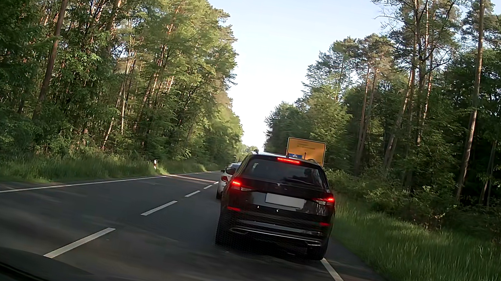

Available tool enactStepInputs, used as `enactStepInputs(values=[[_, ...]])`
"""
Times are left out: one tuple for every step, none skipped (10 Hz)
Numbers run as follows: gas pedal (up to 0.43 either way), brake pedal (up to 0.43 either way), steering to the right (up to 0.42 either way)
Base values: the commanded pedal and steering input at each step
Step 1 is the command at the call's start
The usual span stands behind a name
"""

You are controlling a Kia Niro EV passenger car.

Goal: Follow the waypoints while adhering to traffic rules and regulations

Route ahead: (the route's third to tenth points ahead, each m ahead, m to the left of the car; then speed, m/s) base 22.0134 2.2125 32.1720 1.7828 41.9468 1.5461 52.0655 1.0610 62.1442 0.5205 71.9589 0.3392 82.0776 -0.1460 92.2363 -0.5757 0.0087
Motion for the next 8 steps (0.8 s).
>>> enactStepInputs(values=[[0.0, 0.0, 0.025], [0.0, 0.0, 0.025], [0.0, 0.0, 0.025], [0.0, 0.0, 0.025], [0.0, 0.0, 0.025], [0.0, 0.0, 0.025], [0.0, 0.0, 0.025], [0.0, 0.0, 0.025]])
